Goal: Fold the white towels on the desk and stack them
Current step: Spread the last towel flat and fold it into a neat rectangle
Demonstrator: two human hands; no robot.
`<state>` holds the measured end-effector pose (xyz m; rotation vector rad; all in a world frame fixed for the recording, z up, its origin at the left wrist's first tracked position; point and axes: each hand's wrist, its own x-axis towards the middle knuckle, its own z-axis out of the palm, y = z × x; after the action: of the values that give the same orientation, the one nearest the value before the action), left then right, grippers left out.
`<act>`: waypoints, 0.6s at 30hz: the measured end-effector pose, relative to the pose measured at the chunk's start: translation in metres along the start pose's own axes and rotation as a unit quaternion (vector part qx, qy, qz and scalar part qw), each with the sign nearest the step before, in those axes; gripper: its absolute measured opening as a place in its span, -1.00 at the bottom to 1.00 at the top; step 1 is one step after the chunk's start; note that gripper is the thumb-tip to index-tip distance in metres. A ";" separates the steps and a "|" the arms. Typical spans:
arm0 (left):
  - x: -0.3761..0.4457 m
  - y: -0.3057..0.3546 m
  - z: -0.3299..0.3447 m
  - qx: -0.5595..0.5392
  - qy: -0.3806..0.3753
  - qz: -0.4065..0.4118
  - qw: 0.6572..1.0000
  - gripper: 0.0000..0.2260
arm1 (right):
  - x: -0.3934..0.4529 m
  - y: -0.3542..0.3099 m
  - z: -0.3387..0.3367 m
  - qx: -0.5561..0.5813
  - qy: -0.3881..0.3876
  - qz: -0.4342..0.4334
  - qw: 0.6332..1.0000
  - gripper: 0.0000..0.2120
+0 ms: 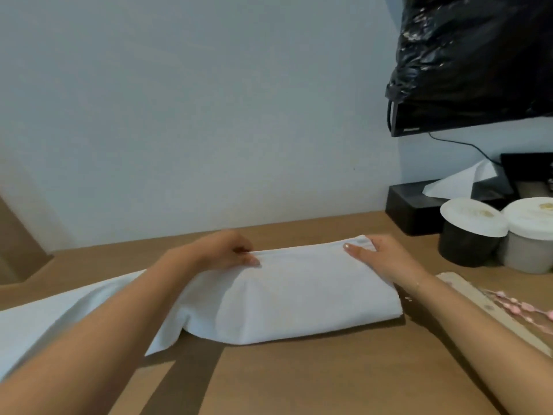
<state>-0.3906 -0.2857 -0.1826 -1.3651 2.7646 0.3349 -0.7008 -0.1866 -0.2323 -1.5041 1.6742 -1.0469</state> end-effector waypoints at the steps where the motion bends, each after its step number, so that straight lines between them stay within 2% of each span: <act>1: 0.011 -0.005 0.010 0.012 -0.010 0.009 1.000 -0.62 | 0.004 0.007 0.003 -0.005 0.008 0.005 1.000 -0.83; 5: 0.035 -0.020 0.045 0.009 -0.013 0.005 1.000 -0.67 | 0.013 0.028 0.016 -0.076 0.038 0.018 0.996 -0.82; 8: 0.034 -0.024 0.064 -0.011 0.037 0.021 0.999 -0.72 | 0.018 0.033 0.017 -0.146 0.054 0.039 0.987 -0.53; 10: 0.029 -0.024 0.071 -0.005 0.071 0.037 0.997 -0.74 | 0.020 0.037 0.018 -0.174 0.056 0.049 0.982 -0.46; 14: 0.028 -0.015 0.071 0.031 0.086 0.031 0.995 -0.68 | 0.023 0.040 0.018 -0.218 0.064 0.056 0.972 -0.42; 18: 0.024 0.006 0.065 0.106 0.096 -0.036 0.989 -0.71 | 0.022 0.039 0.017 -0.266 0.080 0.044 0.960 -0.45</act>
<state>-0.4134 -0.2871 -0.2486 -1.5086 2.7888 -0.0961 -0.7077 -0.2101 -0.2731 -1.6794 2.2417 -0.7138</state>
